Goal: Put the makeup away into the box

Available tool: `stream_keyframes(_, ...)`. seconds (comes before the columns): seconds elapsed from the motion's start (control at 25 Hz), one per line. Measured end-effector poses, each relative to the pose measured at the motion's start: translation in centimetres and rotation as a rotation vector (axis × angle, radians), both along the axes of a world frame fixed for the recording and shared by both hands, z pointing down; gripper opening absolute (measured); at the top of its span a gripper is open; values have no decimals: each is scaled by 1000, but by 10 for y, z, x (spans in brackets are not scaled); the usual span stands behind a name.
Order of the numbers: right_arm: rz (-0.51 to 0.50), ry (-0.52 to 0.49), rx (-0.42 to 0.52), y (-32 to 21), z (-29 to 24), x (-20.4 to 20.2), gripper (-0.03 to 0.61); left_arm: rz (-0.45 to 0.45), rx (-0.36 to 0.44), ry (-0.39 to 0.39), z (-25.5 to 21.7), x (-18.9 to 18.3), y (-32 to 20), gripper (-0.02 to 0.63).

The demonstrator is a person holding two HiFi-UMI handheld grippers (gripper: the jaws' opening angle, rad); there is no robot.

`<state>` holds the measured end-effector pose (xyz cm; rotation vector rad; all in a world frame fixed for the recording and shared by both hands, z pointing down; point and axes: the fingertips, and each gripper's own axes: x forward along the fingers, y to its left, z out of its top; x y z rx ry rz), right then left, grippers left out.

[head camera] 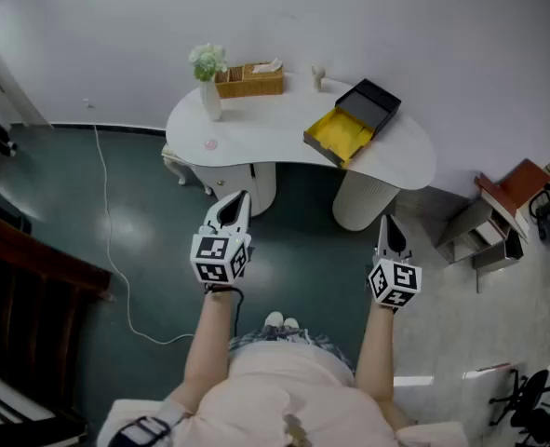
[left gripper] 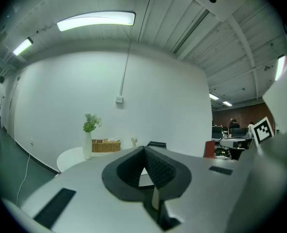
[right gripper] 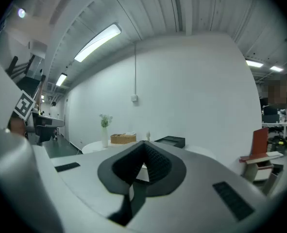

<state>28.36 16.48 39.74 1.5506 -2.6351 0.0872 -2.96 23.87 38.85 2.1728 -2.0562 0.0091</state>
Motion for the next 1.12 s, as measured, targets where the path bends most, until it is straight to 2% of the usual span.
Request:
stream_keyframes(0.8,-12,-14,-10,-8,1,-15,15,-3,-18,9,9,-9,-8,26)
stream_keyframes(1.04,-36,-91,-52,-9,9,-19,15,-4,-30,13,12,-13,-10,26)
stream_keyframes(1.12,-47,-82,-63,-7,14,-22,15,-6,-34,14,14,-14,-11,26)
